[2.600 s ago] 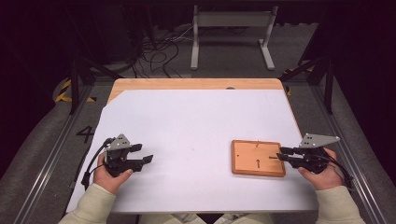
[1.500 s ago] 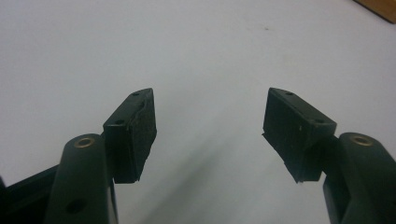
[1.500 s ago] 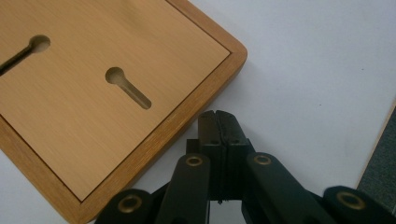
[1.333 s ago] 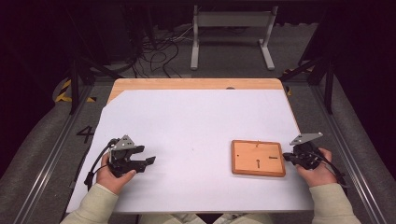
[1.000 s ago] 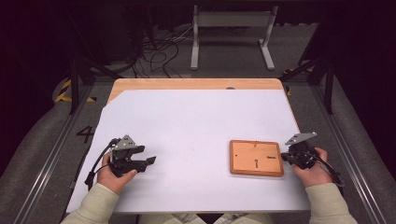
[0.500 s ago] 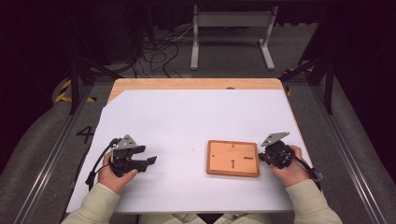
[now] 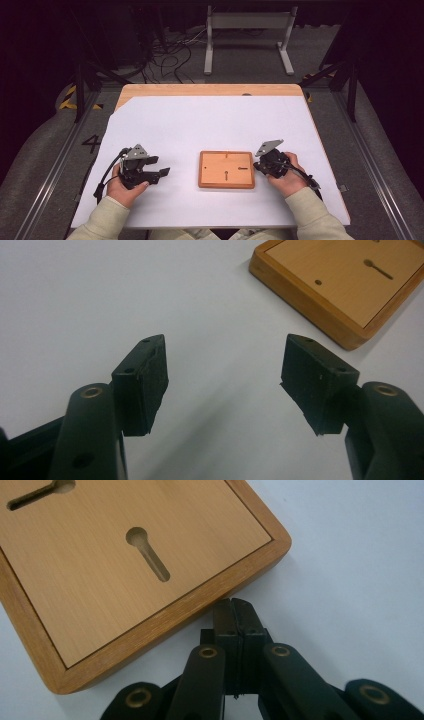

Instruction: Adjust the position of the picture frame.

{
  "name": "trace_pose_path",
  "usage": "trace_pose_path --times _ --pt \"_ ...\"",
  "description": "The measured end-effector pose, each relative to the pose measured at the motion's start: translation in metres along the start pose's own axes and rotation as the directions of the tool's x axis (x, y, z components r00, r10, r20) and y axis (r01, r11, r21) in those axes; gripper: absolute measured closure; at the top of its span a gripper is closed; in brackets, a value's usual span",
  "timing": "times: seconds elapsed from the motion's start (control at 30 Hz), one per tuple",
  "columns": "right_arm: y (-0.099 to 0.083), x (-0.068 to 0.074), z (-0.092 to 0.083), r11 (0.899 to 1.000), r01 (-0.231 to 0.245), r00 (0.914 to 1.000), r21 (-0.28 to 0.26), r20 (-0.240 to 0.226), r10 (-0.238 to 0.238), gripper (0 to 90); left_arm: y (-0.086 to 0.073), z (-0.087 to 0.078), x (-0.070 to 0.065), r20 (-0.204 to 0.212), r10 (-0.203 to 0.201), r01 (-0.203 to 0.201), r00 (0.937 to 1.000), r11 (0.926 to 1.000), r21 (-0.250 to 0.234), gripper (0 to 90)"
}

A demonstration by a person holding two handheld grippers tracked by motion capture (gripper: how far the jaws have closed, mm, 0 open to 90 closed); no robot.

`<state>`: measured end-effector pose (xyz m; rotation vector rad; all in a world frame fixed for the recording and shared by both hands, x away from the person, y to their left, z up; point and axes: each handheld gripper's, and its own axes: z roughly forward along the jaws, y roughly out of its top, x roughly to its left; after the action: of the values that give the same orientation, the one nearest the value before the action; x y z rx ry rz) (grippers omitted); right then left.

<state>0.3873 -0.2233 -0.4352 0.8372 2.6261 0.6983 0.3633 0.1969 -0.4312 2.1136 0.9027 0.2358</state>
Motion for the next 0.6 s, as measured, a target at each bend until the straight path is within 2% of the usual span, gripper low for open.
trace_pose_path --times 0.17,0.23,0.27,0.33,0.4,0.5,0.53,0.6 --pt "0.010 0.005 0.006 1.000 0.020 0.9997 -0.008 -0.013 -0.020 90.0 0.001 0.002 -0.003 0.009 0.000 0.000 1.0000 1.0000 0.003 35.7" --pt "0.010 0.005 0.006 1.000 0.018 0.9997 -0.011 -0.018 -0.019 90.0 0.002 0.002 -0.006 0.014 0.010 -0.010 0.9998 0.9999 0.003 36.3" --pt "0.009 0.002 0.005 1.000 -0.001 0.9992 -0.027 -0.039 0.000 90.0 0.003 0.002 -0.010 0.021 0.019 -0.019 0.9996 0.9998 0.004 38.0" --pt "0.008 0.001 0.005 1.000 -0.007 0.9994 -0.029 -0.034 0.006 89.7 0.003 0.002 -0.013 0.027 0.033 -0.034 0.9991 0.9994 0.007 39.7" --pt "0.008 -0.002 0.002 0.999 -0.018 0.9995 -0.044 -0.028 0.016 89.3 0.005 0.001 -0.018 0.073 0.060 -0.060 0.9956 0.9982 0.007 51.1" --pt "0.007 -0.002 -0.001 0.998 -0.023 0.9995 -0.056 -0.025 0.022 89.3 0.009 0.002 -0.031 0.129 0.108 -0.111 0.9857 0.9937 0.016 65.9" --pt "0.007 -0.002 -0.003 0.998 -0.024 0.9994 -0.066 -0.025 0.022 89.3 0.010 0.004 -0.034 0.137 0.120 -0.125 0.9833 0.9916 0.033 70.6" --pt "0.007 -0.002 -0.006 0.996 -0.028 0.9994 -0.082 -0.024 0.027 89.3 0.012 0.006 -0.041 0.144 0.114 -0.123 0.9830 0.9908 0.057 77.5"
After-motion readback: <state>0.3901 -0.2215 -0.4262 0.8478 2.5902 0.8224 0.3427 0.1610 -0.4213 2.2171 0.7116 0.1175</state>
